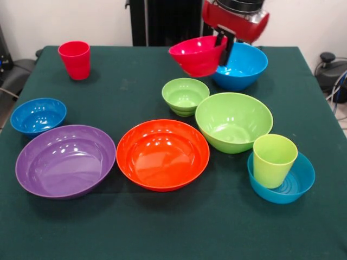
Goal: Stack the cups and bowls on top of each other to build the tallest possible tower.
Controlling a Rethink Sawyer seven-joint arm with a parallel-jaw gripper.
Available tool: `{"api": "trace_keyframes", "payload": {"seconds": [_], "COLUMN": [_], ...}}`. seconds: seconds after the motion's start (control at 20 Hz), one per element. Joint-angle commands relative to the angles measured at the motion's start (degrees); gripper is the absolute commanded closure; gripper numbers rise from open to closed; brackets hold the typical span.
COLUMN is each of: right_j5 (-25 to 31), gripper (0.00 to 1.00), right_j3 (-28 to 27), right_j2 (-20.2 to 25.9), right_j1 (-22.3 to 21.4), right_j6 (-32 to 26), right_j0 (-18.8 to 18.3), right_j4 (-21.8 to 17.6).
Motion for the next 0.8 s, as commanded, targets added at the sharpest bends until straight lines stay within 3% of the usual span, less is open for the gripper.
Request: {"api": "trace_keyframes", "payload": {"seconds": [0.05,0.4,0.8], "right_j5": [6.74,14.51,16.36], "gripper": [1.0,1.0,1.0], "right_j3": [-12.95,-23.25,-28.67], "right_j2": [2.19,-1.16,-1.92], "right_j1": [7.14,12.11,16.61], "right_j6": [12.48,15.72,16.93], "right_j0": [0.33,2.27,2.92], "right_j4": [3.98,5.02,7.69]}}
